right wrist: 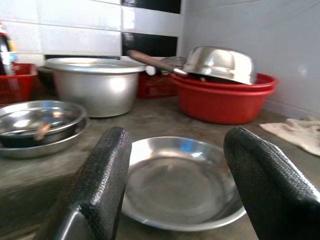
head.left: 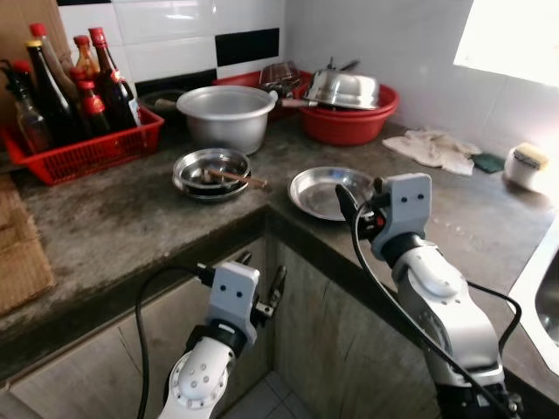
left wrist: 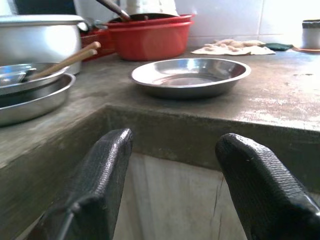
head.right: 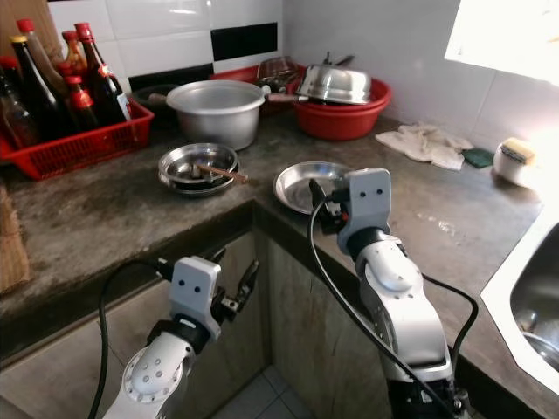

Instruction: Kitchen organization

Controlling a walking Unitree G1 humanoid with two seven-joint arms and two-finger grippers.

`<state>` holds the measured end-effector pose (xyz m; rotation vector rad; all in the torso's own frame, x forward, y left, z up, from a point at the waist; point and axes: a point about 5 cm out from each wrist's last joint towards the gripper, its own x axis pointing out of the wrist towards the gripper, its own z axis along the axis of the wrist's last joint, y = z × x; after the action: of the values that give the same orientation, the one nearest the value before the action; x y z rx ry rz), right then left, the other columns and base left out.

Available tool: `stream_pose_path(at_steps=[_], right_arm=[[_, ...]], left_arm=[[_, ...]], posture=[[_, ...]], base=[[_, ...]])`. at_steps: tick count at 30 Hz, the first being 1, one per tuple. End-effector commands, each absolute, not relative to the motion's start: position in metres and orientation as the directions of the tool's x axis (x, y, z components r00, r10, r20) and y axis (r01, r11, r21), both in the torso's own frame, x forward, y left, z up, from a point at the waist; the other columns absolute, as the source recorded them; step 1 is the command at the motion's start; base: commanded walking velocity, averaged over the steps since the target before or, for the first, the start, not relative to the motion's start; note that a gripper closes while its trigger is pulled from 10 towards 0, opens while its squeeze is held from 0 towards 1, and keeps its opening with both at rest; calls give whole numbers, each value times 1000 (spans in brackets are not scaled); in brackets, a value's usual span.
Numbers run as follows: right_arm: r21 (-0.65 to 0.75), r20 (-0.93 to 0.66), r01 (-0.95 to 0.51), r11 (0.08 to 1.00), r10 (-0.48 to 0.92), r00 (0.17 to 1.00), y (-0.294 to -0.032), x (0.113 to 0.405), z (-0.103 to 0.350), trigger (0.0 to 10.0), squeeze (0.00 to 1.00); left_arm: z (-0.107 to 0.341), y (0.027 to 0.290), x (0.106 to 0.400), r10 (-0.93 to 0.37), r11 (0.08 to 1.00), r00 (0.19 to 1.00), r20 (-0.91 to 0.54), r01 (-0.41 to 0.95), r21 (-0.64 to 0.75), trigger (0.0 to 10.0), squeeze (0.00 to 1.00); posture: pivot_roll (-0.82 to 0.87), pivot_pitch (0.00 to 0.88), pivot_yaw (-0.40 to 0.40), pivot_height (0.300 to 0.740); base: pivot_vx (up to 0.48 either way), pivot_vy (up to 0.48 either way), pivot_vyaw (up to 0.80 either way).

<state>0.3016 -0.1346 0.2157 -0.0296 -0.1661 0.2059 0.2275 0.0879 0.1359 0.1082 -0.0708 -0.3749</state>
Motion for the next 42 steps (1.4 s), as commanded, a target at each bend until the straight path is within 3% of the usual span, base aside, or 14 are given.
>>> stream_pose_path(at_steps=[1, 15, 25, 33, 34, 39, 40, 41, 42], right_arm=[[-46, 162, -182, 982, 187, 969, -138, 306, 219, 10000, 0], [-44, 134, -157, 987, 161, 978, -139, 314, 218, 10000, 0], [59, -69, -144, 988, 148, 987, -138, 332, 204, 10000, 0], [-2, -165, -60, 998, 59, 984, -143, 358, 206, 10000, 0], [17, -186, -63, 998, 65, 980, -143, 362, 205, 10000, 1000], [10, -242, -44, 999, 45, 969, -145, 375, 205, 10000, 1000], [14, -264, -47, 999, 49, 963, -144, 377, 203, 10000, 278], [27, -268, -46, 999, 51, 962, -144, 379, 204, 10000, 0], [35, -270, -44, 998, 52, 961, -144, 381, 204, 10000, 0]], left_arm=[[135, 87, 227, -375, 921, 926, 33, 369, 122, 10000, 0], [132, 84, 225, -383, 921, 924, 16, 380, 89, 10000, 0], [128, 83, 221, -403, 912, 915, -14, 402, 84, 10000, 0], [126, 77, 215, -459, 884, 888, -21, 459, 90, 10000, 0], [126, 76, 214, -463, 882, 886, -23, 463, 89, 10000, 0], [127, 73, 212, -481, 873, 876, -31, 481, 77, 10000, 0], [127, 72, 211, -488, 868, 872, -33, 489, 79, 10000, 0], [127, 71, 210, -495, 865, 868, -30, 496, 80, 10000, 0], [127, 70, 210, -501, 862, 865, -28, 501, 79, 10000, 0]], posture=[[104, 21, -64, 740], [108, 20, -63, 740], [114, 20, -66, 740], [121, 43, -71, 740], [124, 48, -75, 740], [126, 57, -80, 740], [128, 60, -84, 740], [130, 64, -84, 740], [130, 64, -84, 740]], base=[[345, 0, 0], [89, 0, 0], [0, 0, 0], [0, 0, 0], [0, 0, 0], [0, 0, 0], [0, 0, 0], [0, 0, 0], [0, 0, 0]])
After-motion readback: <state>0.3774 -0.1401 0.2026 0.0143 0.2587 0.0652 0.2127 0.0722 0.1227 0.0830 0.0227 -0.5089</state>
